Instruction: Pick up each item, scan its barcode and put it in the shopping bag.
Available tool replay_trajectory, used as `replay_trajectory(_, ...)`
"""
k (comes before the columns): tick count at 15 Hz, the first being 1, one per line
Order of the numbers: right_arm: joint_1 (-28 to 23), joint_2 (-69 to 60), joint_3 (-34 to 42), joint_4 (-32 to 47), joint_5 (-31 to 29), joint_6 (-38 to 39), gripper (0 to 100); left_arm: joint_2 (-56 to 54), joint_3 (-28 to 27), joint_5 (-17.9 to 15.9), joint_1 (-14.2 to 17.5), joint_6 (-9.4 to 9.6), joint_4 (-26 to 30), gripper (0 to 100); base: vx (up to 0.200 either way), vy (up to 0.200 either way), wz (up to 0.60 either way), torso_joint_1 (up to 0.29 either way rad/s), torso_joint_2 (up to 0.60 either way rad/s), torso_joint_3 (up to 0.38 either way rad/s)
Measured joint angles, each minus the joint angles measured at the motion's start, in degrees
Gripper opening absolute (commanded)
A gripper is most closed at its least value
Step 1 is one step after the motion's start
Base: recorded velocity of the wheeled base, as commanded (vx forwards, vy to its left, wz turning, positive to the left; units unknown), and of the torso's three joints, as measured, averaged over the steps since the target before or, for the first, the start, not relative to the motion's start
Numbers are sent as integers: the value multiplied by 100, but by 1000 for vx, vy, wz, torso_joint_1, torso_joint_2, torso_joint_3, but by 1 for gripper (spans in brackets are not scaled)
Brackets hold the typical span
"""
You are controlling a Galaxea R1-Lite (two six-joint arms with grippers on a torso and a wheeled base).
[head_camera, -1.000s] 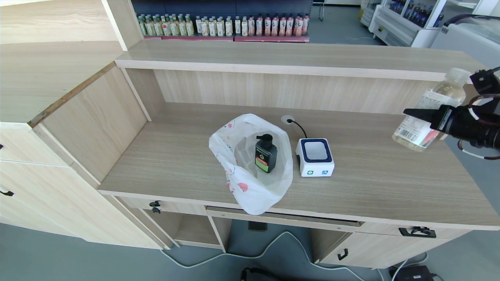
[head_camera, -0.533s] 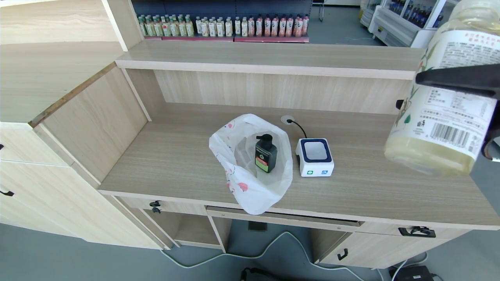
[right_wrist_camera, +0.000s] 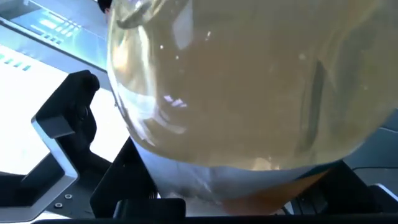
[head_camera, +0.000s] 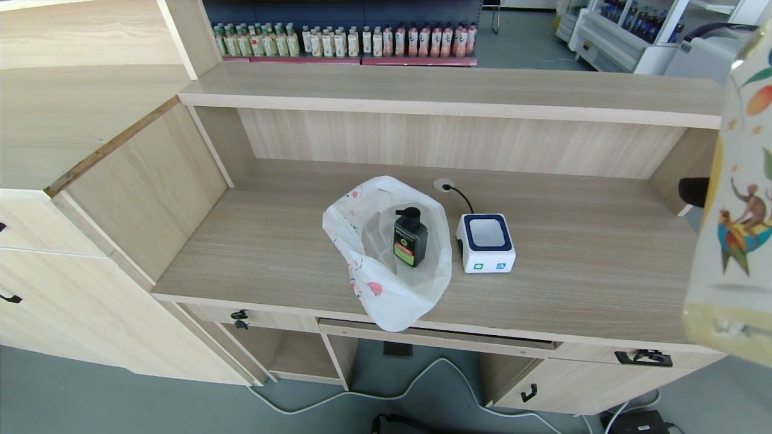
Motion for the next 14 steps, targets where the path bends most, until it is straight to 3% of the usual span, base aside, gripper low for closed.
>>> replay_trajectory(6,377,-52,-155,-2,-10,-49,0,0,0,1,2,0,0,100,0,0,0,0,0,0)
replay_trajectory(14,407,-29,265,315,-229,-608,0,0,0,1,2,0,0,100,0,0,0,0,0,0)
